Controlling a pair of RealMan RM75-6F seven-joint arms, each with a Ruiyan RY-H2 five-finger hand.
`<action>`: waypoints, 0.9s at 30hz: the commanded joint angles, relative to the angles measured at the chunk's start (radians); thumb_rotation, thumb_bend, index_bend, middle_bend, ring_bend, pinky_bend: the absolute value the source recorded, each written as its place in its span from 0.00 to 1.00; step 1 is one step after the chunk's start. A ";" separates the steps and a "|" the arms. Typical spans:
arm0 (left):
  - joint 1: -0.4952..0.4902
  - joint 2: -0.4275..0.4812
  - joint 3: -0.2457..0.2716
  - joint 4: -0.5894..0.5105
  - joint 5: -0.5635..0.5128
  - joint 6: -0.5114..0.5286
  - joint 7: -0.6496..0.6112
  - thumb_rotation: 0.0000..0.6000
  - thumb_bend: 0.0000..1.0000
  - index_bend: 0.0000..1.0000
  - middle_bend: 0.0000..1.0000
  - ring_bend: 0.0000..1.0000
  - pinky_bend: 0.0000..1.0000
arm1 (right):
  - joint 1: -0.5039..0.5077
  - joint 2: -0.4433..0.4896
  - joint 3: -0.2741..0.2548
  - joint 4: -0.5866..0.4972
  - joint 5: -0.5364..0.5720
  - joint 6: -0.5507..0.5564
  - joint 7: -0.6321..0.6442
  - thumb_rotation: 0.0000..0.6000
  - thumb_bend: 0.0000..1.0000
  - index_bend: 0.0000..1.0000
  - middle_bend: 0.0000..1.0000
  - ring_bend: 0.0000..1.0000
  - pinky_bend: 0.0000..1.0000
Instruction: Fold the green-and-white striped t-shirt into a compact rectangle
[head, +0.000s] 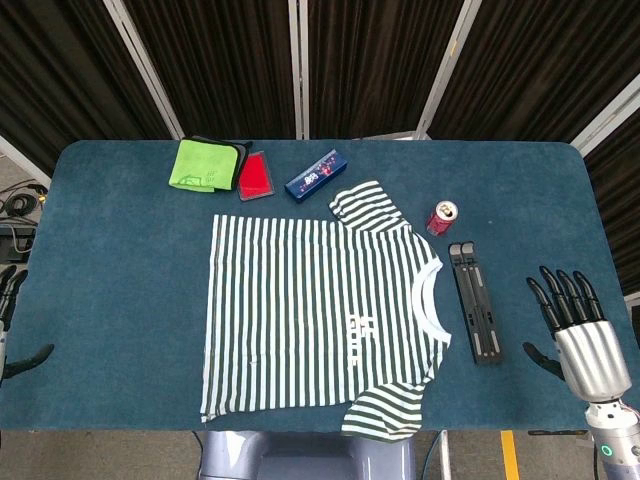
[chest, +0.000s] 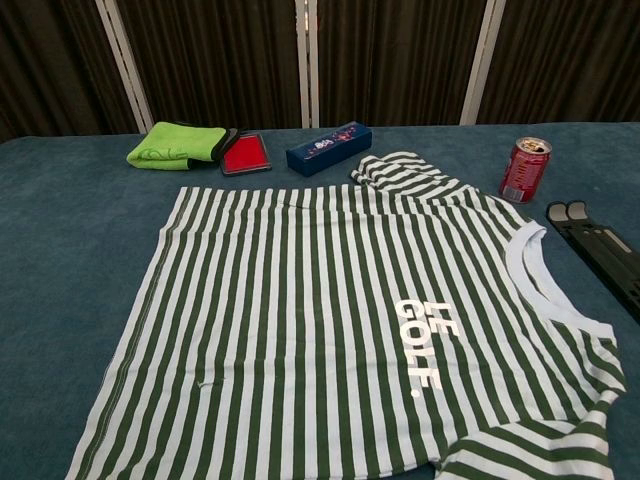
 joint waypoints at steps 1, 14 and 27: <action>0.003 0.003 -0.002 0.002 0.005 -0.003 -0.009 1.00 0.00 0.00 0.00 0.00 0.00 | -0.004 0.001 0.001 0.000 -0.005 -0.012 -0.001 1.00 0.00 0.00 0.00 0.00 0.00; 0.011 0.013 -0.005 0.002 0.017 -0.014 -0.035 1.00 0.00 0.00 0.00 0.00 0.00 | 0.068 -0.004 -0.109 0.046 -0.175 -0.202 0.088 1.00 0.00 0.24 0.00 0.00 0.00; 0.001 -0.005 -0.022 0.017 -0.018 -0.061 0.000 1.00 0.00 0.00 0.00 0.00 0.00 | 0.205 -0.252 -0.167 0.360 -0.390 -0.313 0.165 1.00 0.01 0.36 0.01 0.00 0.00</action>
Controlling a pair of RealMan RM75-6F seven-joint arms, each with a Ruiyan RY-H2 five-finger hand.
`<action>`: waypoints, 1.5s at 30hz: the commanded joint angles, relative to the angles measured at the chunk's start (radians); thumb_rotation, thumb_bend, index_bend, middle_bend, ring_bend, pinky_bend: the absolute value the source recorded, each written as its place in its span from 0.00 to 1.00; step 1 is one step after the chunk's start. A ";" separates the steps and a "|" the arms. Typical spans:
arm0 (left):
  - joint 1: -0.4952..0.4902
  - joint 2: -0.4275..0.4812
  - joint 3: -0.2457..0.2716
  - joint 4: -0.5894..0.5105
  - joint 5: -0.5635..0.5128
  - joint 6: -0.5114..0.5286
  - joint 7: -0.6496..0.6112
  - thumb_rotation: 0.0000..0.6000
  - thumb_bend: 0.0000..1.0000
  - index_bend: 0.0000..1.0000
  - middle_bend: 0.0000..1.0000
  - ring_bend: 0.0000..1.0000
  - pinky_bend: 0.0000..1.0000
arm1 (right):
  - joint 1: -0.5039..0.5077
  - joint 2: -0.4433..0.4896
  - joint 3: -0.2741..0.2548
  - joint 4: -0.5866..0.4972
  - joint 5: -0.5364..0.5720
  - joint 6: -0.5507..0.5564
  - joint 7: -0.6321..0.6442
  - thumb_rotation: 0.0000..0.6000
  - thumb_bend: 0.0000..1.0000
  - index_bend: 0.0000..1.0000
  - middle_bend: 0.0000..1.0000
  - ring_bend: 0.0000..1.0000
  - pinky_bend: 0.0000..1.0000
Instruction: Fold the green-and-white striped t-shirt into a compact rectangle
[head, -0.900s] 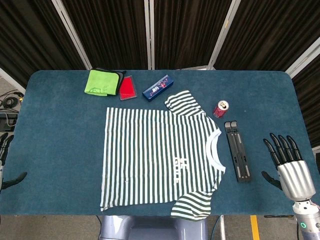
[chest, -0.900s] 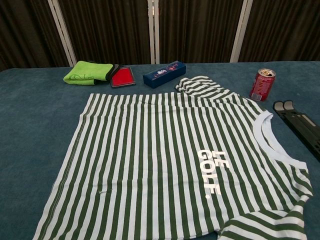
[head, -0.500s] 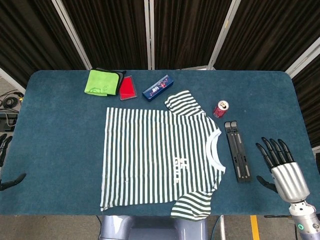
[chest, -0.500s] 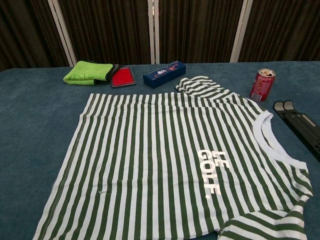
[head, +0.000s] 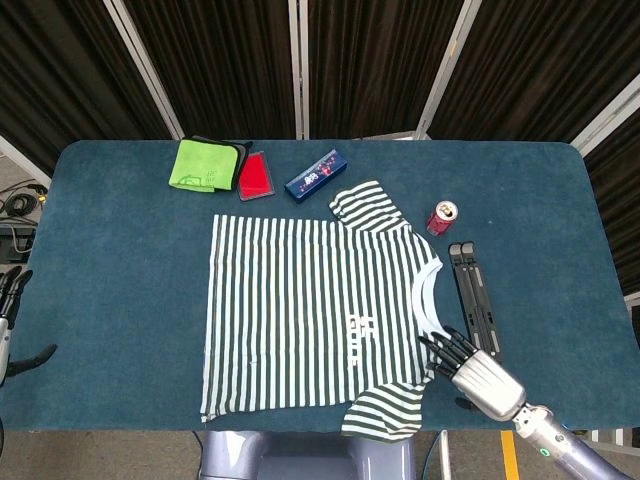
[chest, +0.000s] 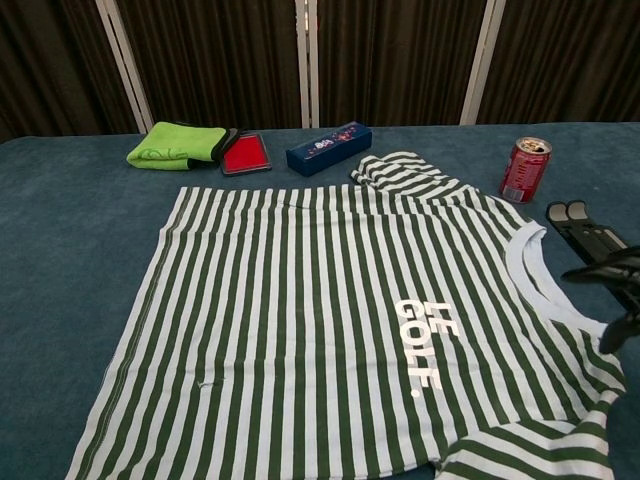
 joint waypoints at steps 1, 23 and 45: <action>0.000 -0.003 -0.003 0.005 -0.007 -0.007 0.002 1.00 0.00 0.00 0.00 0.00 0.00 | 0.046 -0.079 -0.002 0.083 -0.036 -0.032 0.009 1.00 0.01 0.37 0.01 0.00 0.00; 0.008 0.001 -0.001 0.001 0.010 -0.019 -0.005 1.00 0.00 0.00 0.00 0.00 0.00 | 0.060 -0.146 -0.020 0.173 0.015 -0.047 0.014 1.00 0.19 0.48 0.01 0.00 0.00; -0.060 -0.072 0.119 0.077 0.230 -0.169 -0.059 1.00 0.00 0.00 0.00 0.00 0.00 | 0.062 -0.186 -0.026 0.221 0.060 -0.011 0.122 1.00 0.41 0.74 0.08 0.00 0.00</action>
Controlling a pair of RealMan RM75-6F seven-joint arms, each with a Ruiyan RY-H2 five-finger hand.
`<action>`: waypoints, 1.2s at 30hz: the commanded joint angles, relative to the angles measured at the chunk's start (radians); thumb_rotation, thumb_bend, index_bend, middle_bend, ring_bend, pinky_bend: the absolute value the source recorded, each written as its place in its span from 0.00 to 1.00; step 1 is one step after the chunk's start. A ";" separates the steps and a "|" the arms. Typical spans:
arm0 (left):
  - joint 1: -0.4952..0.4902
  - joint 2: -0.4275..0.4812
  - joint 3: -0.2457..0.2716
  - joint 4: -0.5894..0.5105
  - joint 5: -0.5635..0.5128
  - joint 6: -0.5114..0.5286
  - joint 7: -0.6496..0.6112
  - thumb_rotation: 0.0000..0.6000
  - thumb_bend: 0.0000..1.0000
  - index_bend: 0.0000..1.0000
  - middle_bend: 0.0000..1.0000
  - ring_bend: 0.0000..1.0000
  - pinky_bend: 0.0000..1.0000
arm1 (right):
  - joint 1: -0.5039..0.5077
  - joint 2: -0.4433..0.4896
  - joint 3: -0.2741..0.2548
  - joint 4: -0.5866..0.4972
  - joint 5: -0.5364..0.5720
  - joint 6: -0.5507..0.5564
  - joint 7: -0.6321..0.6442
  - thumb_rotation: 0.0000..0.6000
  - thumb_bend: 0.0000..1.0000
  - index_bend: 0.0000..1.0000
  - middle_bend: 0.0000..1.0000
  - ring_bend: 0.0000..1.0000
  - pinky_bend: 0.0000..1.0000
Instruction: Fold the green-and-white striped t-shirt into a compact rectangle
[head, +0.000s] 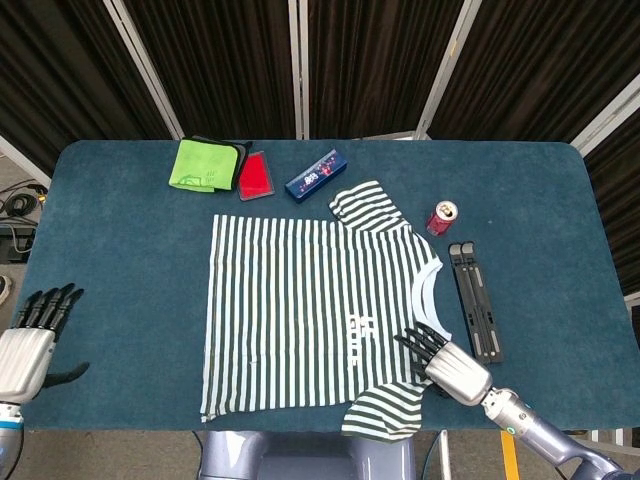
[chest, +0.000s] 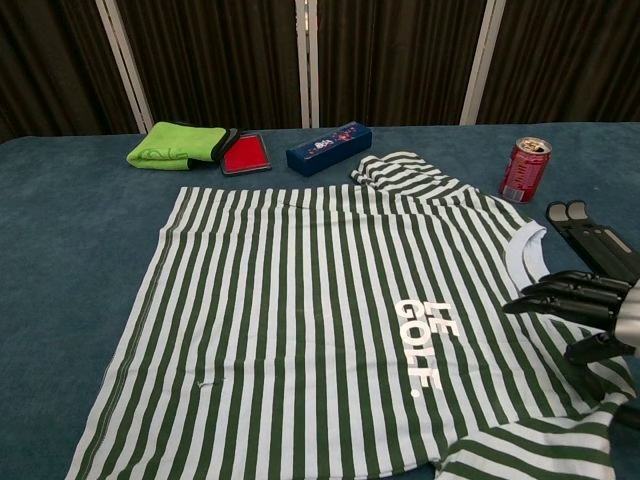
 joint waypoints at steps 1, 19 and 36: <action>-0.041 -0.049 0.057 0.066 0.105 -0.065 -0.051 1.00 0.00 0.00 0.00 0.00 0.00 | 0.000 -0.003 -0.001 0.003 0.003 0.006 0.007 1.00 0.41 0.74 0.08 0.00 0.00; -0.197 -0.279 0.149 0.328 0.327 -0.184 -0.223 1.00 0.19 0.29 0.00 0.00 0.00 | 0.008 0.002 -0.002 -0.033 0.019 0.004 0.004 1.00 0.45 0.76 0.08 0.00 0.00; -0.217 -0.410 0.205 0.445 0.353 -0.178 -0.259 1.00 0.23 0.37 0.00 0.00 0.00 | 0.013 0.009 -0.004 -0.054 0.025 -0.002 -0.011 1.00 0.45 0.76 0.08 0.00 0.00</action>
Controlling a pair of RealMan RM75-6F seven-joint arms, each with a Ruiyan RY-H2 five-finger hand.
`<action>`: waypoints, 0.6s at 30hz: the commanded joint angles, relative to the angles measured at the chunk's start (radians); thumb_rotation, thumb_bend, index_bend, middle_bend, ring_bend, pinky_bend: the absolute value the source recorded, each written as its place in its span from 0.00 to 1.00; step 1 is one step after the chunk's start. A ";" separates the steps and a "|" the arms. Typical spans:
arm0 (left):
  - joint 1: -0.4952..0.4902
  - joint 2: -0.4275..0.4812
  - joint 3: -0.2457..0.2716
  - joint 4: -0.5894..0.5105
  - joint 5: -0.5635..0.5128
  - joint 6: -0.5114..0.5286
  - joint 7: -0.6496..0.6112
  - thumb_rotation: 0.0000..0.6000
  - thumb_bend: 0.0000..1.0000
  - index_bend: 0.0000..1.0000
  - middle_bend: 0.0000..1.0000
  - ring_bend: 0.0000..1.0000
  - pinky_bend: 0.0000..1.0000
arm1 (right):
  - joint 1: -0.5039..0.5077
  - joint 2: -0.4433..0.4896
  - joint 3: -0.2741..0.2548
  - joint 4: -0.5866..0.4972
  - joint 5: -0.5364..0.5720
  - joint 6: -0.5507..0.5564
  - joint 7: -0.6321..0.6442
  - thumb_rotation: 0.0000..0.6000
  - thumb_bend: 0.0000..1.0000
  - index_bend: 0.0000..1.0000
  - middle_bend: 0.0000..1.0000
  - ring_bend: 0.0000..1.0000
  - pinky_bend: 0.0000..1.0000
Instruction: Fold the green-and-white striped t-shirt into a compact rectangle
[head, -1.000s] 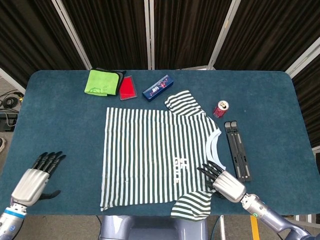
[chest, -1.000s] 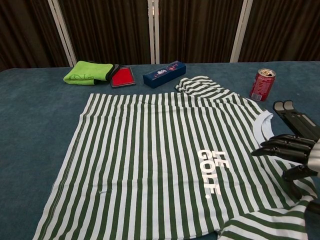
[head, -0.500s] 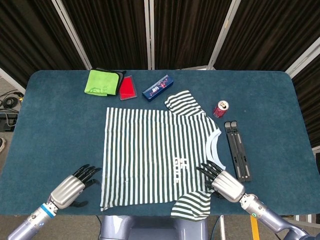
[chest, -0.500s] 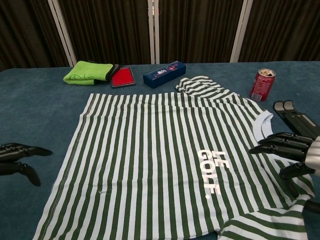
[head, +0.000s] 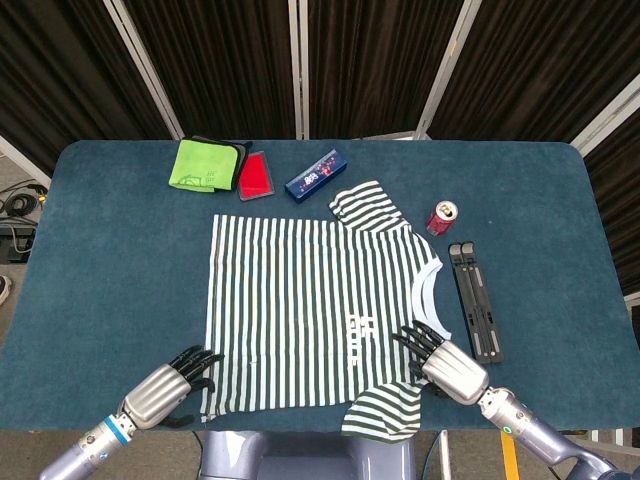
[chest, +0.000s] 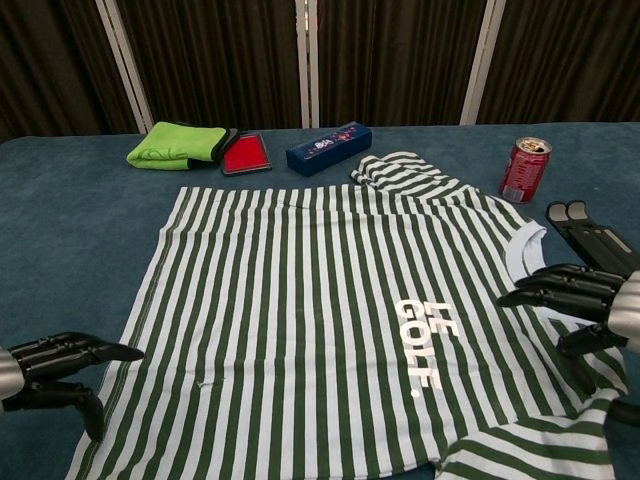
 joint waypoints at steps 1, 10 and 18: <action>-0.006 -0.015 0.005 0.008 -0.003 -0.005 -0.005 1.00 0.23 0.37 0.00 0.00 0.00 | 0.000 0.001 0.000 0.000 0.001 -0.001 0.000 1.00 0.45 0.76 0.08 0.00 0.00; -0.015 -0.050 0.013 0.023 -0.017 -0.015 0.001 1.00 0.23 0.38 0.00 0.00 0.00 | -0.002 -0.002 -0.001 0.010 0.004 0.005 0.006 1.00 0.45 0.76 0.08 0.00 0.00; -0.024 -0.075 0.011 0.024 -0.044 -0.039 0.013 1.00 0.26 0.38 0.00 0.00 0.00 | -0.006 -0.007 0.000 0.027 0.008 0.014 0.021 1.00 0.46 0.76 0.08 0.00 0.00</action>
